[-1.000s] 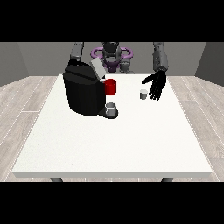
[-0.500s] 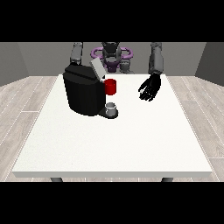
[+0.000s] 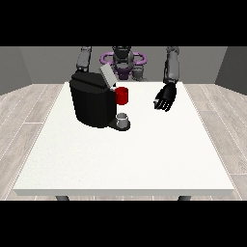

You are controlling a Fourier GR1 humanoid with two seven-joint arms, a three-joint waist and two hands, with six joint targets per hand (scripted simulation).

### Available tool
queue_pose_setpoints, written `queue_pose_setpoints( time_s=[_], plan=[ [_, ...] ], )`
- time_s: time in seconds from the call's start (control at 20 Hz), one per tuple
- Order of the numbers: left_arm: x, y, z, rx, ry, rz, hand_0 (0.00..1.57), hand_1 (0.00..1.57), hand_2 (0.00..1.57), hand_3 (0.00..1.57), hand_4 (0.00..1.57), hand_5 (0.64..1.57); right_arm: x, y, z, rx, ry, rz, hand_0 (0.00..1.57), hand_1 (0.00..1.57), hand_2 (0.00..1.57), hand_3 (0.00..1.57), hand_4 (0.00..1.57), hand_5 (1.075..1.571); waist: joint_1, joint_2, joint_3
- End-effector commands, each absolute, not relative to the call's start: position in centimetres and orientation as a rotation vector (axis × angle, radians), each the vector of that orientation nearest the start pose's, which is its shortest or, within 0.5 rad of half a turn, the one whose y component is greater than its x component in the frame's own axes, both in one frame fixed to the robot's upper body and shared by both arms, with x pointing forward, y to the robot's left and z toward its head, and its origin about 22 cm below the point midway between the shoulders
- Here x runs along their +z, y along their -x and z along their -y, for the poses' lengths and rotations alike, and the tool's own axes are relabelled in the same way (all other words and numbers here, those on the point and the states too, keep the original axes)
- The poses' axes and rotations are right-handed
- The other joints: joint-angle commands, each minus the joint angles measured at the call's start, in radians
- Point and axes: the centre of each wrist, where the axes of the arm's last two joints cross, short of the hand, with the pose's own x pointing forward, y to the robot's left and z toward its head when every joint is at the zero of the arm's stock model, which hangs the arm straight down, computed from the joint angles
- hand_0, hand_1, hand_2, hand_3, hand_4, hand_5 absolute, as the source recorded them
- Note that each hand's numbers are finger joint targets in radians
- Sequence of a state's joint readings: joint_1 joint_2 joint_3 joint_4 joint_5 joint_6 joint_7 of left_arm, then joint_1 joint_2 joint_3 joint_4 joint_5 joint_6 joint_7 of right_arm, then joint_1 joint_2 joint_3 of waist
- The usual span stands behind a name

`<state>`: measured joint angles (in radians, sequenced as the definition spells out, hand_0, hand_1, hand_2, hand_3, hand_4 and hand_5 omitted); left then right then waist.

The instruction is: Insert the coffee pod into the coffee machine and close the lid

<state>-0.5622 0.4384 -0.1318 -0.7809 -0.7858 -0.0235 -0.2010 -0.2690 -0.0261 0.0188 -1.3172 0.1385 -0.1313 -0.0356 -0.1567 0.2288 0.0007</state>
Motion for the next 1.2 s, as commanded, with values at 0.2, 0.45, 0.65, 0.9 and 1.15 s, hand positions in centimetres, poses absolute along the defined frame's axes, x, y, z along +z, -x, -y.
queue_pose_setpoints(
  time_s=[0.2, 0.45, 0.65, 0.9, 1.15],
  plan=[
    [0.7, -37.5, -29.5, -1.295, -0.709, 1.194, 0.87, 0.87, 1.02, 0.92, 0.41, 1.571, -1.3, -30.7, 20.9, 0.150, 0.241, 1.549, 0.00, 0.00, 0.00, 0.00, 0.00, 1.571, 0.032, -0.036, -0.0008],
    [0.5, -37.7, -29.8, -1.252, -0.680, 1.261, 1.19, 1.19, 1.29, 1.22, 0.51, 1.571, -2.7, -29.1, 21.0, 0.146, 0.262, 1.501, 0.00, 0.00, 0.00, 0.00, 0.00, 1.571, 0.019, -0.067, -0.0008],
    [1.0, -38.1, -29.5, -1.191, -0.566, 1.368, 1.43, 1.43, 1.42, 1.35, 0.49, 1.571, -2.9, -29.0, 21.0, 0.145, 0.258, 1.485, 0.00, 0.00, 0.00, 0.00, 0.00, 1.571, 0.028, -0.085, -0.0008],
    [4.7, -40.4, -26.0, -1.259, -0.464, 1.323, 1.41, 1.41, 1.40, 1.31, 0.51, 1.571, -4.3, -29.6, 21.4, 0.120, 0.295, 1.429, 0.00, 0.00, 0.00, 0.00, 0.00, 1.571, 0.078, -0.160, -0.0001],
    [6.5, -41.2, -25.1, -1.271, -0.446, 1.324, 1.42, 1.42, 1.40, 1.33, 0.53, 1.571, -4.0, -29.2, 20.2, 0.146, 0.257, 1.393, 0.00, 0.00, 0.00, 0.00, 0.00, 1.571, 0.044, -0.213, -0.0006]
  ],
)
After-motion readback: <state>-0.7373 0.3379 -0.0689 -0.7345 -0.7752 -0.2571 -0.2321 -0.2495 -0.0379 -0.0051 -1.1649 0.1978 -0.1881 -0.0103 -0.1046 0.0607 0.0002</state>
